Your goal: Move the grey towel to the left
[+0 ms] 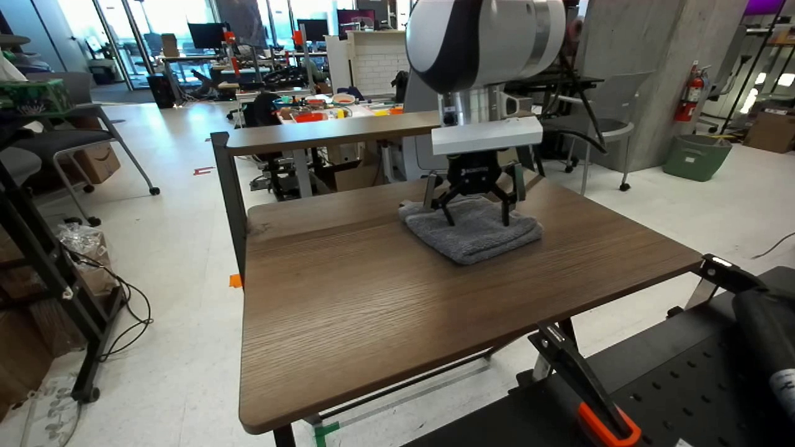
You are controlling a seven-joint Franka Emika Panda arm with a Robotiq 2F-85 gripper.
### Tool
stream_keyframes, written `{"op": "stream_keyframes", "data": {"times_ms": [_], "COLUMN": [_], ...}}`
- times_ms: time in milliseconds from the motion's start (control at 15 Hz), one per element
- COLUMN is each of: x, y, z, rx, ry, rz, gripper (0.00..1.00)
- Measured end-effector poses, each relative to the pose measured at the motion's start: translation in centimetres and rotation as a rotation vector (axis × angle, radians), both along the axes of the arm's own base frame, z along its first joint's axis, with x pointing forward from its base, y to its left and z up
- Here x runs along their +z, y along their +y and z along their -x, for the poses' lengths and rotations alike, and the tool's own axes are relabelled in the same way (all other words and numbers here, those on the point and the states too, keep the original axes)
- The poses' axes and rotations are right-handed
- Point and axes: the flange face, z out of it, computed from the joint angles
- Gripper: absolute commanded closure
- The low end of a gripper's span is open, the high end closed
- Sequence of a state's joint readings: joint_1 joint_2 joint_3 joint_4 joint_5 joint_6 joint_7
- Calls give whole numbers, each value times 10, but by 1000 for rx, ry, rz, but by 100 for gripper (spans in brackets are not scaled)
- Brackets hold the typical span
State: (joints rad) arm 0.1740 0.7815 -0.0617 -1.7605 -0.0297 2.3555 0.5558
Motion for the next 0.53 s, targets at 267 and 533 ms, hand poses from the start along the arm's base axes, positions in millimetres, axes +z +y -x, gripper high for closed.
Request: {"op": "stream_keyframes", "data": {"times_ms": [267,533], "x": [-3,-5], "y": [45,81], "z": [-8,-14], "rx": [94,172], "ry": [32,64], "rz": [-2,-5], "gripper": [0,0]}}
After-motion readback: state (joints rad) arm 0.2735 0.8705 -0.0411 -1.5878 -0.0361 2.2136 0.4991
